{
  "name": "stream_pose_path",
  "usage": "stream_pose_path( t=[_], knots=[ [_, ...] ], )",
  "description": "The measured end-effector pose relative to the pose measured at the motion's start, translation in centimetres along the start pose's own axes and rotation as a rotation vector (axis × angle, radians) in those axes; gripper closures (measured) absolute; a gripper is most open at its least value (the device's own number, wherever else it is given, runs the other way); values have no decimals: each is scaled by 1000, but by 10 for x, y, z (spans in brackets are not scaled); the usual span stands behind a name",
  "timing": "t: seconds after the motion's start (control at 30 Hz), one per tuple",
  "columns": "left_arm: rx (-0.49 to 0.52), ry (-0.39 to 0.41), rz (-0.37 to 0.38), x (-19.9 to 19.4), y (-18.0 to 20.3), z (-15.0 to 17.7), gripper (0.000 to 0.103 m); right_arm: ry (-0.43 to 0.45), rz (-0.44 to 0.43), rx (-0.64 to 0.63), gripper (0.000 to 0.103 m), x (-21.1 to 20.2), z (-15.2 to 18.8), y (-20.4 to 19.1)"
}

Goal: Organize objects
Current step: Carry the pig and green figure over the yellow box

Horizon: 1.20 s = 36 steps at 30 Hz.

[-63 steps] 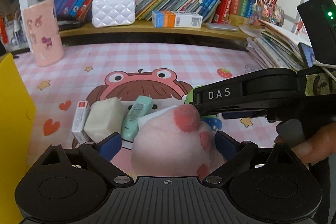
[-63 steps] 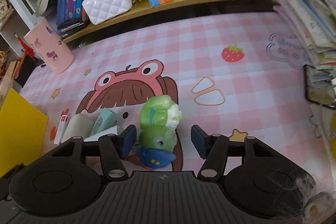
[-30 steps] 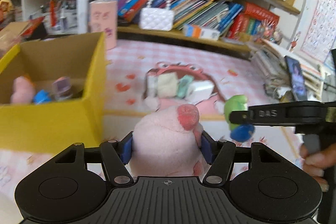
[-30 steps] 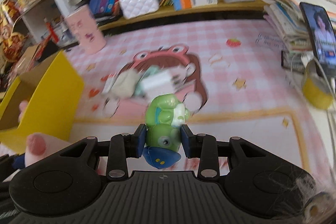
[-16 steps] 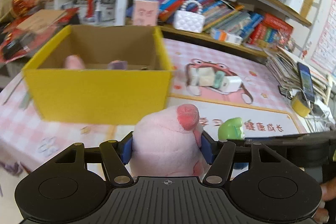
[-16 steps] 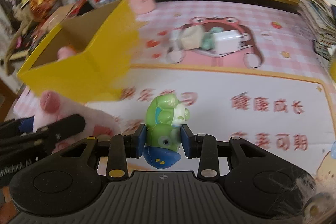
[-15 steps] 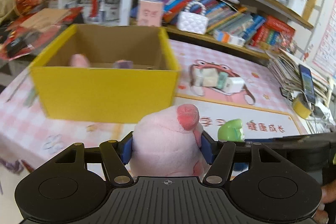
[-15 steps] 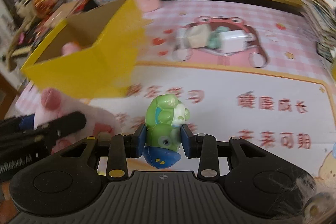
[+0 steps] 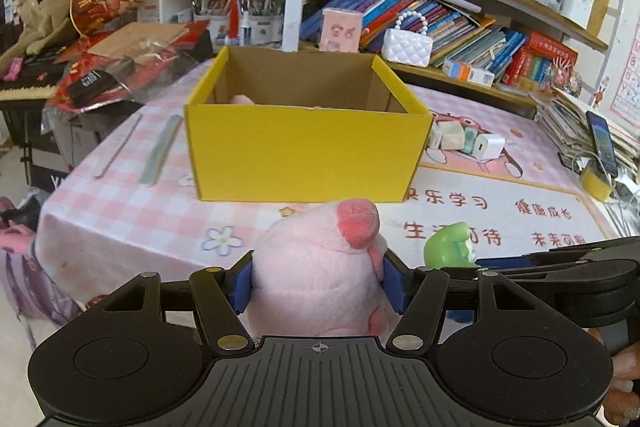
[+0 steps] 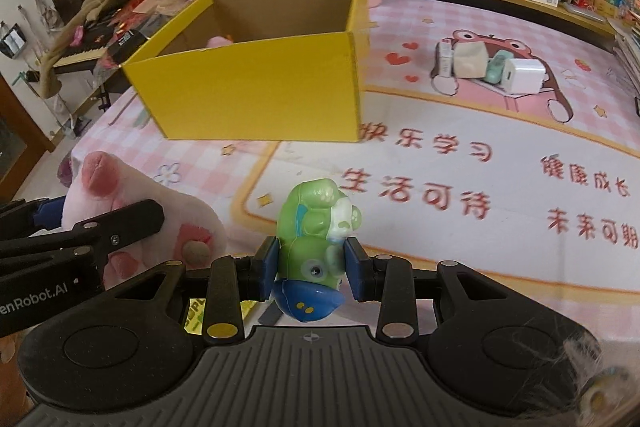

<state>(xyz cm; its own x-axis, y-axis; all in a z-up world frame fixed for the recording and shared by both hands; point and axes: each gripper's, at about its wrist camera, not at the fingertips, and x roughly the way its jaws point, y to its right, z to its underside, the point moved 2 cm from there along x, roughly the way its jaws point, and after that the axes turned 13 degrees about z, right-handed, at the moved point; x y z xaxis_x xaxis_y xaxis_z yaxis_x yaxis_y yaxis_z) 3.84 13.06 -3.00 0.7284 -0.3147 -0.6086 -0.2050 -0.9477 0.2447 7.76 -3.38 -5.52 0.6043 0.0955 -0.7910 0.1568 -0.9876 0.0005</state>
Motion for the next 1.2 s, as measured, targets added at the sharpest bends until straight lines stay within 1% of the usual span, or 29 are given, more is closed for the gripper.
stream_pose_path(
  t=[0.17, 0.3, 0.4, 0.53, 0.7, 0.8, 0.93, 1.03, 1.2],
  knots=[
    [37, 27, -14, -19, -17, 1, 41, 20, -6, 34, 70, -8, 6, -23],
    [22, 60, -15, -32, -34, -2, 41, 46, -8, 49, 70, -15, 5, -38],
    [21, 97, -11, -38, -41, -12, 41, 66, -3, 42, 70, -18, -2, -46],
    [29, 150, 5, -38, -45, -30, 41, 133, 17, 35, 70, -27, -24, -50],
    [23, 227, 16, -31, -48, -62, 41, 233, 46, 32, 70, -32, -60, -46],
    [22, 260, 13, -24, -51, -79, 41, 293, 57, 14, 70, -30, -84, -43],
    [28, 278, 18, -12, -53, -98, 41, 357, 81, -22, 70, -19, -115, -43],
    [28, 269, 12, 3, -55, -107, 41, 381, 90, -48, 70, -7, -132, -45],
    [20, 239, -23, 40, -58, -120, 41, 361, 88, -119, 70, 24, -148, -46]
  ],
)
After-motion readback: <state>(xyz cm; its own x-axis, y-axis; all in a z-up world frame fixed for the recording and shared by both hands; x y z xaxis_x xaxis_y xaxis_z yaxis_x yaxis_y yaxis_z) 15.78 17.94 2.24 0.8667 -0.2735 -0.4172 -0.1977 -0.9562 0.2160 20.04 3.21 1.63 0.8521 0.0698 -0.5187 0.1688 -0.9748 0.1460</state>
